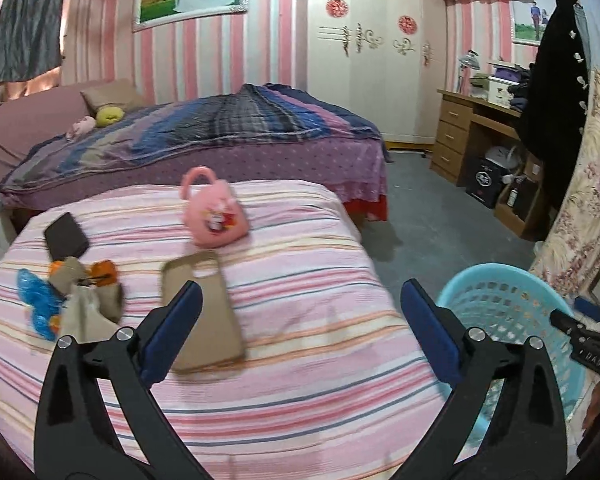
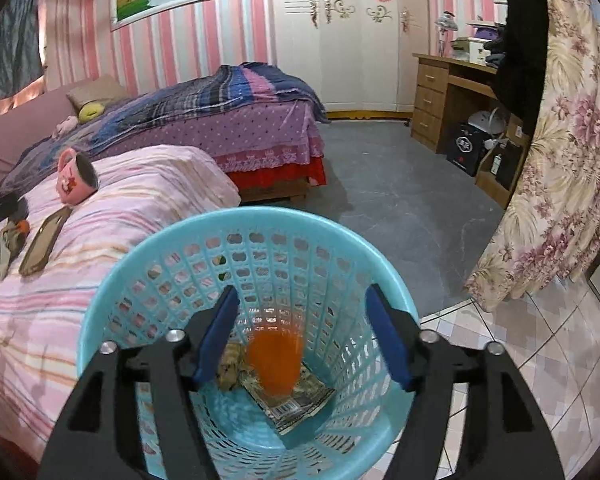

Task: Collect trash
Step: 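Open both grippers to drop the orange bag and paper into the basket, then move both open grippers back over the bed clutter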

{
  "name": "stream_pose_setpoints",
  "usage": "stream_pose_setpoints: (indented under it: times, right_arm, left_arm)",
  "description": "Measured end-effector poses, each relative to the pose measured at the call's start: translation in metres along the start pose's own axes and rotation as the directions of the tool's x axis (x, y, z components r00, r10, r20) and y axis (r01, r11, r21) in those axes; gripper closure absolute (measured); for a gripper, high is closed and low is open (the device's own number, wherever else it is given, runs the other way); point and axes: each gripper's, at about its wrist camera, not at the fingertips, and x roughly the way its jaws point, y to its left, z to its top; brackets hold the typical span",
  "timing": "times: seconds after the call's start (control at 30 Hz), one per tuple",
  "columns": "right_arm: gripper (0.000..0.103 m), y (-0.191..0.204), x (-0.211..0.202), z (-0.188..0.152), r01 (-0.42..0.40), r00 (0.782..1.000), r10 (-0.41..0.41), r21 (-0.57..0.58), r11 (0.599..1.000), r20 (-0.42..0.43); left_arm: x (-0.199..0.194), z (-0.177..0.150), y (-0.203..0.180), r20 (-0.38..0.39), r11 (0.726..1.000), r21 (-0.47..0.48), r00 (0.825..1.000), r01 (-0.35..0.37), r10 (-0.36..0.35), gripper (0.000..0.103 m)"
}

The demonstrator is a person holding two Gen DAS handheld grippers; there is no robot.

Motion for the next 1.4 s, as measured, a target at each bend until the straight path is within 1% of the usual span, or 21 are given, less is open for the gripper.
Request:
stream_pose_setpoints:
  times: [0.03,0.1,0.17,0.23,0.3,0.57,0.67,0.8,0.9,1.07,1.17,1.3,1.37,1.4]
  right_arm:
    - [0.019,0.002,0.0,0.001,0.012,1.0,-0.012,0.002,1.0,0.006]
    - [0.017,0.01,0.0,0.005,0.034,0.999,-0.034,0.007,0.999,0.021]
    - [0.017,0.014,0.0,0.007,0.035,0.999,-0.035,0.016,0.999,0.023]
    - [0.012,0.023,0.0,0.011,0.031,0.999,-0.032,0.028,0.999,0.034]
    - [0.011,0.03,-0.001,0.013,0.019,0.999,-0.02,0.029,0.999,0.045]
    - [0.01,0.068,-0.001,0.02,-0.019,0.998,0.019,-0.001,1.0,0.058]
    - [0.01,0.092,-0.001,0.022,-0.043,0.997,0.044,-0.025,0.999,0.06]
    - [0.01,0.116,-0.001,0.021,-0.055,0.997,0.059,-0.074,0.996,0.059]
    - [0.01,0.134,0.0,0.021,-0.064,0.996,0.07,-0.104,0.993,0.056]
    - [0.01,0.168,0.002,0.021,-0.103,0.993,0.11,-0.142,0.985,0.044]
    - [0.01,0.188,0.002,0.018,-0.117,0.991,0.125,-0.175,0.978,0.04]
    - [0.01,0.221,0.0,0.017,-0.159,0.985,0.17,-0.223,0.962,0.033]
    - [0.01,0.243,-0.003,0.015,-0.186,0.979,0.2,-0.258,0.948,0.03]
    - [0.01,0.249,-0.003,0.015,-0.193,0.978,0.208,-0.265,0.945,0.029]
  left_arm:
    - [-0.002,0.0,0.006,0.003,1.0,0.003,1.0,-0.011,0.011,0.007]
    - [-0.006,-0.001,0.018,0.005,0.999,0.007,0.999,-0.032,0.032,0.006]
    - [-0.009,-0.003,0.032,0.003,0.999,0.002,0.999,-0.05,0.05,0.006]
    - [-0.013,-0.005,0.049,-0.003,0.998,-0.013,0.998,-0.065,0.065,0.006]
    - [-0.017,-0.005,0.062,-0.005,0.997,-0.018,0.997,-0.078,0.078,0.006]
    - [-0.035,-0.009,0.122,0.004,0.986,0.01,0.986,-0.164,0.164,0.006]
    - [-0.042,-0.013,0.151,-0.002,0.982,-0.008,0.983,-0.186,0.186,0.006]
    - [-0.048,-0.019,0.186,-0.019,0.98,-0.032,0.98,-0.196,0.196,0.006]
    - [-0.05,-0.025,0.209,-0.016,0.972,-0.034,0.973,-0.232,0.231,0.006]
    - [-0.048,-0.03,0.248,-0.04,0.966,-0.112,0.972,-0.235,0.232,0.006]
    - [-0.048,-0.032,0.263,-0.04,0.956,-0.128,0.964,-0.264,0.261,0.006]
    - [-0.048,-0.04,0.284,-0.063,0.943,-0.156,0.956,-0.294,0.287,0.006]
    - [-0.048,-0.041,0.29,-0.067,0.939,-0.149,0.95,-0.31,0.304,0.006]
    - [-0.048,-0.043,0.294,-0.069,0.935,-0.137,0.945,-0.326,0.319,0.006]
